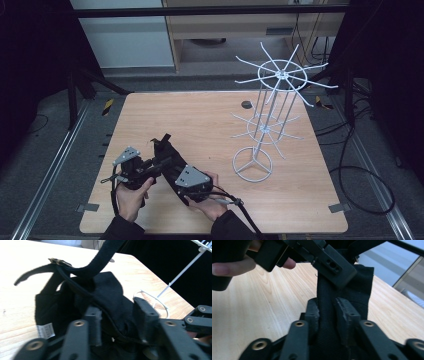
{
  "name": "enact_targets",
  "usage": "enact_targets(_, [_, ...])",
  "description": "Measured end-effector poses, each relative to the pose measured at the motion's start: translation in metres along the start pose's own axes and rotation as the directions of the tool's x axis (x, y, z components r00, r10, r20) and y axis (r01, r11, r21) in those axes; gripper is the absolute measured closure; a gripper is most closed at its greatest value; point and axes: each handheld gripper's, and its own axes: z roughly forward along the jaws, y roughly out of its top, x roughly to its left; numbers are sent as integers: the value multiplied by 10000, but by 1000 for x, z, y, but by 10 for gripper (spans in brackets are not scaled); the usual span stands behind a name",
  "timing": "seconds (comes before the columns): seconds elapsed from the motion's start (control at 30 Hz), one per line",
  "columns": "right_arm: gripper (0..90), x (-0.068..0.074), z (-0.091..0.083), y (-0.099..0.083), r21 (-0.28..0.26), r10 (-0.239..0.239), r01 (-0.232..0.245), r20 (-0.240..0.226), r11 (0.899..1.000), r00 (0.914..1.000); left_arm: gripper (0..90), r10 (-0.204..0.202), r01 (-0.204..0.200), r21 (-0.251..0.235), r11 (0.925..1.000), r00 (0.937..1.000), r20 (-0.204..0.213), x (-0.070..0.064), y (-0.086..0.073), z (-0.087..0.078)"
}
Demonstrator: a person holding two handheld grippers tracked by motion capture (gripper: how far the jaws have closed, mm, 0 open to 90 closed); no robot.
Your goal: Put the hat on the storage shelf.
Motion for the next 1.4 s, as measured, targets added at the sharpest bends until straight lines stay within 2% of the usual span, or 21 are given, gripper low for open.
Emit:
enact_targets(0.03, [686, 0, 0, 0, 0, 0, 0, 0, 10000, 10000, 639, 0, 0, 0, 10000, 10000, 0, 0, 0, 0])
enact_targets(0.13, [583, -2, -4, 1, 75, 228, -226, -298, 9997, 9993, 673, -95, 94, 36, 9999, 9997, 241, 4, 0, -3])
enact_targets(0.2, [521, -7, -14, 3, -6, 707, -709, -697, 9975, 9951, 750, 33, -34, 66, 10000, 9999, 100, 3, 1, -5])
enact_targets(0.3, [481, -11, -21, 6, -171, 985, -1003, -841, 9948, 9916, 780, 30, -31, 54, 10000, 9999, 128, 5, 1, -7])
enact_targets(0.33, [461, -16, -29, 9, -377, 1184, -1221, -885, 9918, 9890, 785, 75, -76, 68, 9999, 9998, 164, 6, 1, -9])
enact_targets(0.37, [461, -16, -29, 9, -377, 1184, -1221, -885, 9918, 9890, 795, 75, -76, 68, 9999, 9998, 164, 6, 1, -9])
enact_targets(0.47, [461, -30, -42, 11, -698, 1561, -1608, -687, 9845, 9854, 806, 178, -178, -15, 9998, 9997, 177, 7, 2, -14])
enact_targets(0.57, [478, -37, -45, 9, -611, 1817, -1839, -406, 9810, 9825, 817, 231, -229, -83, 9997, 9994, 257, 7, 2, -18])
enact_targets(0.7, [485, -38, -37, 1, -134, 2208, -2217, -531, 9750, 9739, 826, 375, -367, -214, 9991, 9987, 357, 5, 4, -23])
enact_targets(0.77, [490, -36, -30, -3, 45, 2338, -2340, -696, 9722, 9698, 827, 701, -692, -262, 9973, 9969, 347, 2, 5, -26])
enact_targets(0.83, [509, -34, -24, -5, 184, 2421, -2414, -825, 9703, 9667, 829, 828, -820, -243, 9963, 9960, 328, 0, 5, -28])
enact_targets(0.97, [596, -34, -16, -8, 494, 2844, -2802, -1366, 9587, 9489, 835, 870, -861, -254, 9960, 9956, 340, 1, 4, -29])
enact_targets(1.0, [596, -34, -16, -8, 494, 2844, -2802, -1366, 9587, 9489, 835, 870, -861, -254, 9960, 9956, 340, 1, 4, -29])
enact_targets(1.03, [633, -34, -15, -9, 577, 3022, -2967, -1560, 9532, 9404, 835, 861, -853, -259, 9960, 9957, 340, 1, 4, -29])
enact_targets(1.07, [736, -35, -13, -10, 700, 3375, -3302, -1986, 9413, 9201, 835, 886, -878, -265, 9958, 9955, 339, 1, 5, -29])
enact_targets(1.1, [736, -35, -13, -10, 700, 3375, -3302, -1986, 9413, 9201, 835, 886, -878, -265, 9958, 9955, 339, 1, 5, -29])
enact_targets(1.17, [830, -35, -12, -11, 837, 3584, -3485, -2200, 9336, 9073, 836, 910, -900, -278, 9956, 9952, 373, 0, 5, -29])
enact_targets(1.23, [875, -36, -13, -11, 824, 3664, -3572, -2380, 9304, 8995, 836, 907, -893, -333, 9955, 9950, 422, 0, 6, -30])
enact_targets(1.33, [891, -37, -16, -7, 753, 3511, -3431, -2325, 9363, 9070, 836, 967, -944, -486, 9943, 9942, 477, -2, 8, -31])
enact_targets(1.37, [893, -37, -20, -1, 665, 3138, -3067, -2044, 9495, 9272, 835, 1093, -1065, -610, 9924, 9930, 443, -3, 10, -33])
enact_targets(1.4, [894, -38, -22, 3, 566, 2893, -2838, -1857, 9572, 9390, 833, 1093, -1065, -610, 9924, 9930, 443, -3, 10, -33])
